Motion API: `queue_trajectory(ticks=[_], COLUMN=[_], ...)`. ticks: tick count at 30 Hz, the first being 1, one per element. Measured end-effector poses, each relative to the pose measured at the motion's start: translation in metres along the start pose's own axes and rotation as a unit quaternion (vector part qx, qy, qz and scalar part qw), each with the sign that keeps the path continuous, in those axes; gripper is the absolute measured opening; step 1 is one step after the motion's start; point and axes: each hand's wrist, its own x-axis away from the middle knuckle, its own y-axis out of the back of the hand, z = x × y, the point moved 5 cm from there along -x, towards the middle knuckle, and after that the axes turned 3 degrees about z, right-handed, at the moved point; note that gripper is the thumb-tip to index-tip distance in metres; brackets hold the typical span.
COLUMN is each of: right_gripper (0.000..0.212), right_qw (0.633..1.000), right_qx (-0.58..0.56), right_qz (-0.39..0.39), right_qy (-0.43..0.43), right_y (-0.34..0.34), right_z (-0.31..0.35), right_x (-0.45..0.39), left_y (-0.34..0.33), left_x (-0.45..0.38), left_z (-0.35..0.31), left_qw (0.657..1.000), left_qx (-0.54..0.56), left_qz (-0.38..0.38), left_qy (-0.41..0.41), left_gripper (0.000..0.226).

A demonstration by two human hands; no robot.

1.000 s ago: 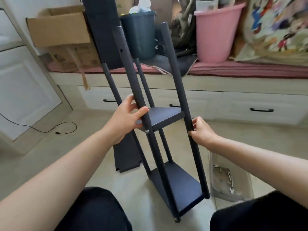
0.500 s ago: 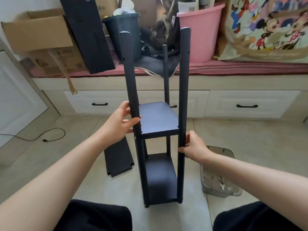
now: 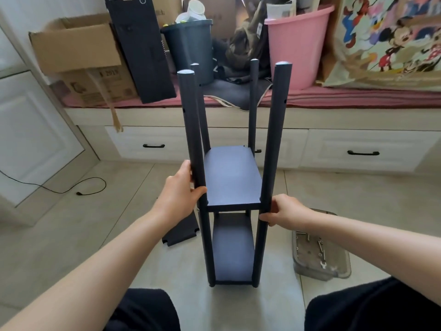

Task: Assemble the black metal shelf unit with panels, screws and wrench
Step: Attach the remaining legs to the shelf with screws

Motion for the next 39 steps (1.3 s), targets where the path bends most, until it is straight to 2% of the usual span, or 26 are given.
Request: queue_trajectory(ticks=[4,14,16,19,21,24,27,30,33,35,39], right_gripper=[0.031,0.032,0.031,0.023,0.019,0.021,0.021,0.023,0.026,0.029,0.033], right_qw=[0.999,0.997,0.995,0.991,0.991,0.994,0.998,0.995,0.989,0.985,0.976], right_qx=[0.019,0.036,0.046,0.074,0.075,0.054,0.0,-0.093,-0.143,-0.166,-0.204], right_qz=[0.05,0.057,0.066,0.095,0.1,0.087,0.055,0.015,-0.025,-0.047,-0.077], right_qy=[0.008,0.048,0.053,0.062,0.056,0.024,-0.012,-0.026,-0.032,-0.032,-0.026], right_y=[-0.001,0.0,0.002,0.007,0.015,0.036,0.059,0.08,0.093,0.098,0.102], right_z=[-0.001,0.014,0.016,0.019,0.019,0.014,0.007,0.006,0.006,0.004,0.002], right_x=[0.002,0.002,0.001,-0.003,-0.009,-0.023,-0.039,-0.056,-0.078,-0.092,-0.115], left_y=[-0.008,-0.011,-0.012,-0.016,-0.016,-0.024,-0.046,-0.062,-0.072,-0.083,-0.101], left_x=[0.012,0.015,0.015,0.017,0.019,0.017,0.007,-0.013,-0.042,-0.061,-0.09], left_z=[0.011,0.035,0.034,0.031,0.029,0.024,0.004,-0.011,-0.016,-0.017,-0.014], left_qw=[0.999,0.997,0.995,0.986,0.976,0.982,0.995,0.999,0.999,0.999,0.993], left_qx=[0.02,0.027,0.003,-0.104,-0.15,-0.089,-0.056,-0.046,-0.03,-0.041,-0.091], left_qz=[-0.026,-0.062,-0.077,-0.063,-0.057,-0.033,0.007,0.002,-0.018,0.0,0.055], left_qy=[-0.007,0.046,0.059,0.114,0.146,0.165,0.085,0.014,-0.016,-0.026,-0.047], left_gripper=[0.036,0.032,0.024,0.01,0.017,0.028,0.036,0.027,0.017,0.012,0.024])
